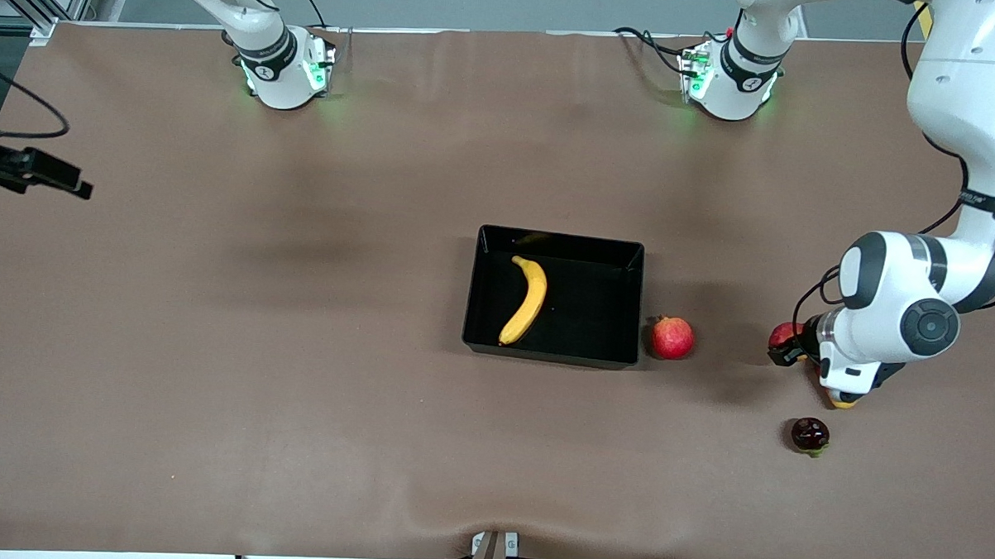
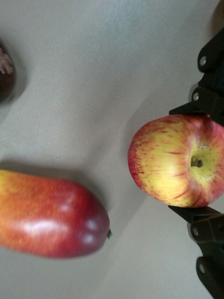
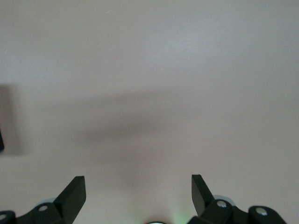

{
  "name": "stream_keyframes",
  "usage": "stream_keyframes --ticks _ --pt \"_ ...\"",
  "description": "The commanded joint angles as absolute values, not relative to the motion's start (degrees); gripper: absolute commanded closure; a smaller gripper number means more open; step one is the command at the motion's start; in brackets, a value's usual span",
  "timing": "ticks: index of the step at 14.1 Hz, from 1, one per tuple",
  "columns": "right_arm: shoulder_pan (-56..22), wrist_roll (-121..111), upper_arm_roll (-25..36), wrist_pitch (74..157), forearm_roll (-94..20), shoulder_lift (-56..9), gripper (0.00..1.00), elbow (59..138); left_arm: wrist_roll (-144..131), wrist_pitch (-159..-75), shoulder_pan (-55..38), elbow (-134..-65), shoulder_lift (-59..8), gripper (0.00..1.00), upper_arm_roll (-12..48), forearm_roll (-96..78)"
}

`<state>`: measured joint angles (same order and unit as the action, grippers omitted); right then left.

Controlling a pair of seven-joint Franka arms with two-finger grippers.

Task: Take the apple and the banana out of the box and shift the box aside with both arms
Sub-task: 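Lower the apple by the mango while the right gripper reaches the tray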

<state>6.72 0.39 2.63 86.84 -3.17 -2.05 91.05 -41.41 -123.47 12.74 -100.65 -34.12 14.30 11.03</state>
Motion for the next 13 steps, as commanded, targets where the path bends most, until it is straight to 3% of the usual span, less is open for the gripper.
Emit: stream_keyframes --ticks 1,6,13 --pt "9.66 6.05 1.93 87.36 -3.69 -2.90 0.00 90.53 -41.48 -125.33 13.62 -100.72 -35.33 1.00 15.03 12.22" --pt "8.09 15.01 1.50 86.31 -3.78 -3.52 0.00 91.05 -41.83 -126.74 13.62 -100.02 -36.39 1.00 15.20 11.16" --pt "-4.73 29.79 1.49 86.66 -3.69 -6.58 0.00 90.62 -41.48 -135.08 11.78 -97.74 -40.86 1.00 15.56 11.51"
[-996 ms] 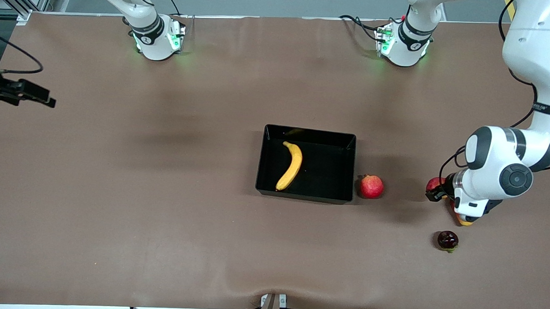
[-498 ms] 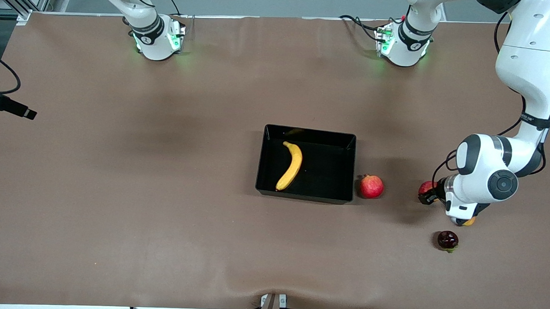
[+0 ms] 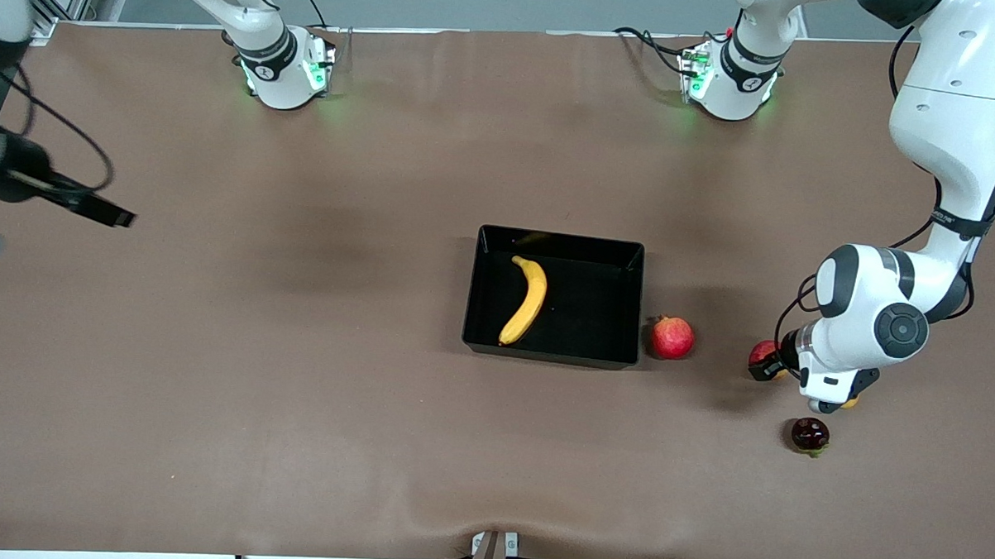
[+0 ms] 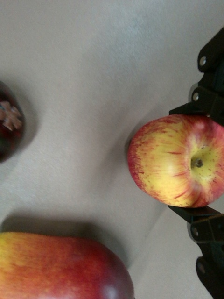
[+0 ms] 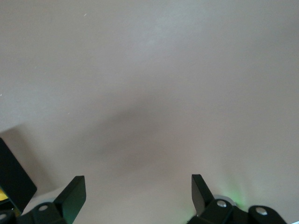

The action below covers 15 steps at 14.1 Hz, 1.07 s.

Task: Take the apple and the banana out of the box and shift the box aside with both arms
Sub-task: 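Lower the apple by the mango while the right gripper reaches the tray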

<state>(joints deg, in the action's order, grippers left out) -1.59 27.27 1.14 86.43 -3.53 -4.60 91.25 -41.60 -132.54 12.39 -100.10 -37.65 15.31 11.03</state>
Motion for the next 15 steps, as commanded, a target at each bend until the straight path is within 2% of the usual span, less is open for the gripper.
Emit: stream_keyframes --ticks 1,2,3,4,8,15 --pt "-7.10 29.88 1.49 88.05 -3.69 -7.20 0.00 90.62 -41.48 -135.17 11.43 -97.13 -41.39 1.00 15.56 11.77" --pt "-8.86 29.88 1.49 89.81 -3.69 -7.73 0.00 90.62 -41.40 -135.35 11.43 -96.95 -41.92 1.00 15.56 11.95" --pt "-10.44 29.88 1.49 91.39 -3.69 -8.43 0.00 90.62 -41.48 -136.05 11.43 -97.03 -42.10 0.82 15.56 11.95" --pt "-12.11 29.88 1.49 93.41 -3.69 -8.96 0.00 90.62 -41.40 -136.23 11.43 -97.21 -42.19 0.02 15.56 12.04" --pt "-14.15 31.55 1.49 100.53 -3.69 -12.47 0.00 90.53 -41.92 -134.40 11.16 -97.56 -38.51 0.00 15.82 12.04" --pt "-18.27 31.64 1.49 113.10 -3.87 -17.92 0.00 90.44 -42.54 -123.32 11.51 -97.12 -29.63 0.00 25.65 11.51"
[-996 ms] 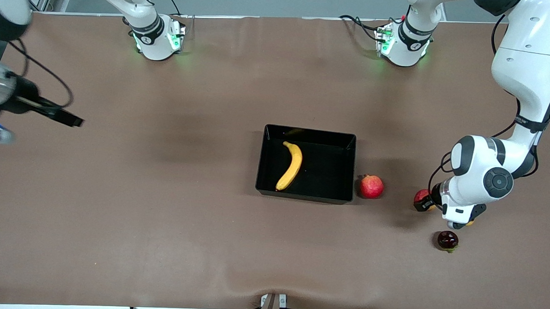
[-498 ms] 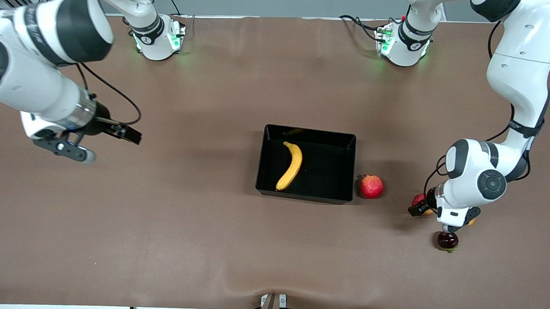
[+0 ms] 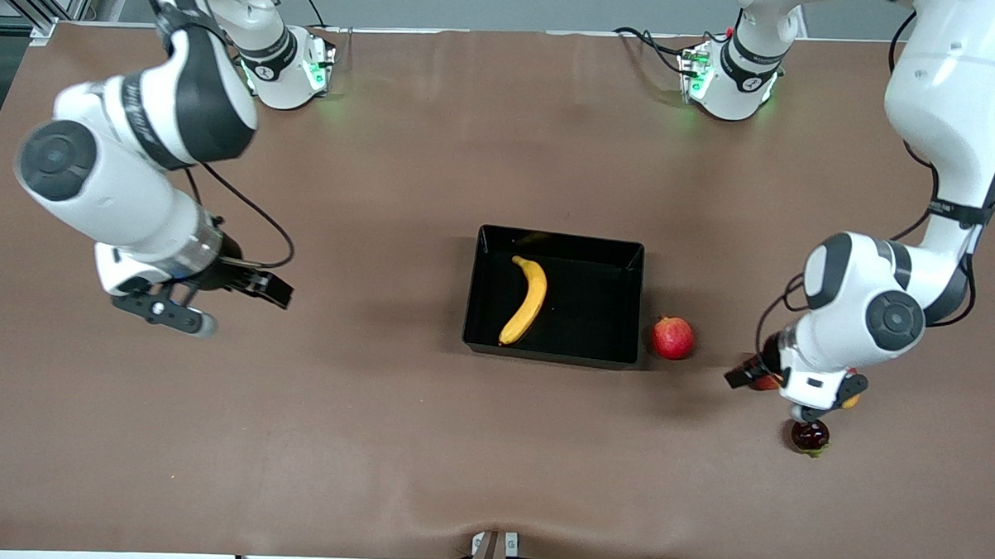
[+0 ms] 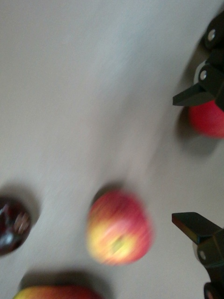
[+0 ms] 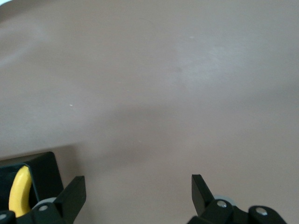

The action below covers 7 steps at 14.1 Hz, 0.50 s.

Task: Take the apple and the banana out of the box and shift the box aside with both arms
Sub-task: 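Lower the apple by the mango while the right gripper reaches the tray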

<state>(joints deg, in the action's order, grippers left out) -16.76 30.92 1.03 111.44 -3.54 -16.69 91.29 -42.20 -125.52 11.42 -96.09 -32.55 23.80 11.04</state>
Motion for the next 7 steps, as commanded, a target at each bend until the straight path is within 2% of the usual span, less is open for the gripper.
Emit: stream_keyframes --ticks 1,7 --pt "-18.98 31.64 1.49 114.59 -4.13 -18.45 0.00 90.44 -42.63 -122.35 11.43 -97.03 -29.10 0.00 27.06 11.51" --pt "-21.62 23.59 1.41 124.53 -4.13 -21.53 0.00 90.53 -51.82 -120.41 9.42 -96.68 -27.16 0.00 35.23 12.13"
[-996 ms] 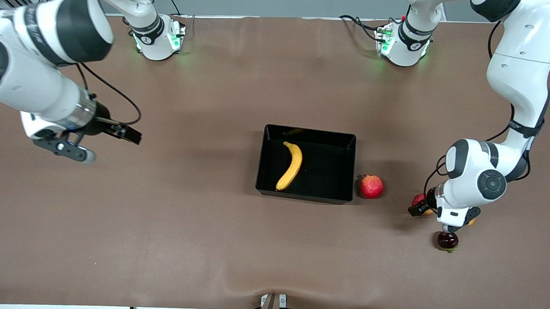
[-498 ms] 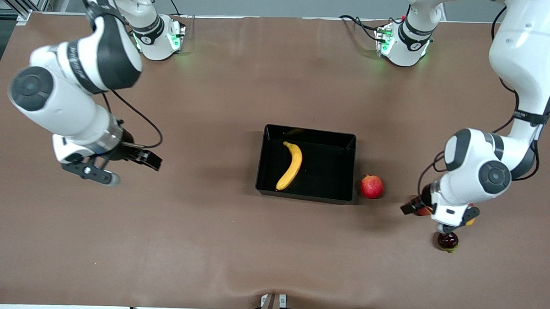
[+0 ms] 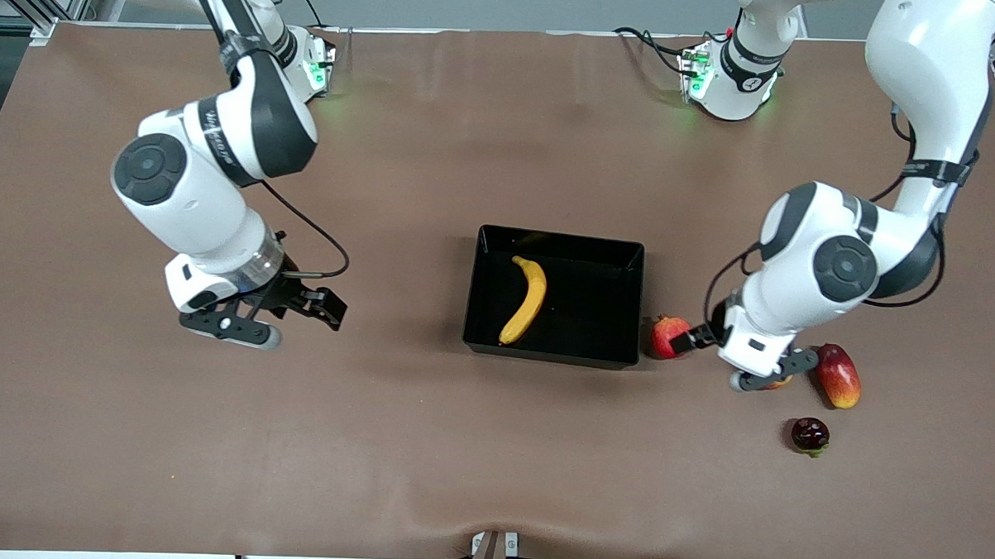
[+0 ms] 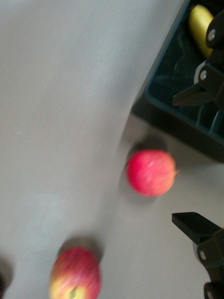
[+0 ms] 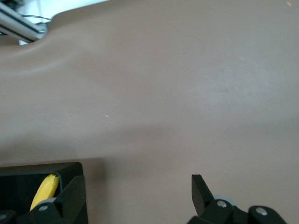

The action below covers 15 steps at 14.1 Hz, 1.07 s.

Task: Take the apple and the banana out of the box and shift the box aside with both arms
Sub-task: 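Lower the apple by the mango while the right gripper reaches the tray, then move the left gripper into the tray and grasp the yellow banana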

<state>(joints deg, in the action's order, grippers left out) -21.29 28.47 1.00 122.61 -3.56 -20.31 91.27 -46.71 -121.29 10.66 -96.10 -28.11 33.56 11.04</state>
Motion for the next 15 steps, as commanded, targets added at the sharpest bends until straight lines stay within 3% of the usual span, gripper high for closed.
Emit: stream_keyframes --ticks 1,8,12,15 --pt "-21.53 20.68 1.41 124.98 -4.22 -21.97 0.00 90.61 -54.90 -120.41 6.97 -95.72 -27.77 0.00 35.33 12.13" --pt "-19.87 6.70 1.58 128.04 -3.87 -28.03 0.00 91.14 -67.06 -121.46 -6.84 -90.26 -35.41 0.00 32.62 12.13" --pt "-18.02 0.71 1.50 129.73 -3.95 -30.93 0.00 92.02 -72.05 -129.36 -15.80 -89.39 -39.54 0.00 24.37 11.95" --pt "-18.89 1.31 1.58 129.90 -4.04 -33.21 0.00 91.41 -75.05 -129.90 -21.69 -85.44 -42.97 0.00 19.96 11.95"
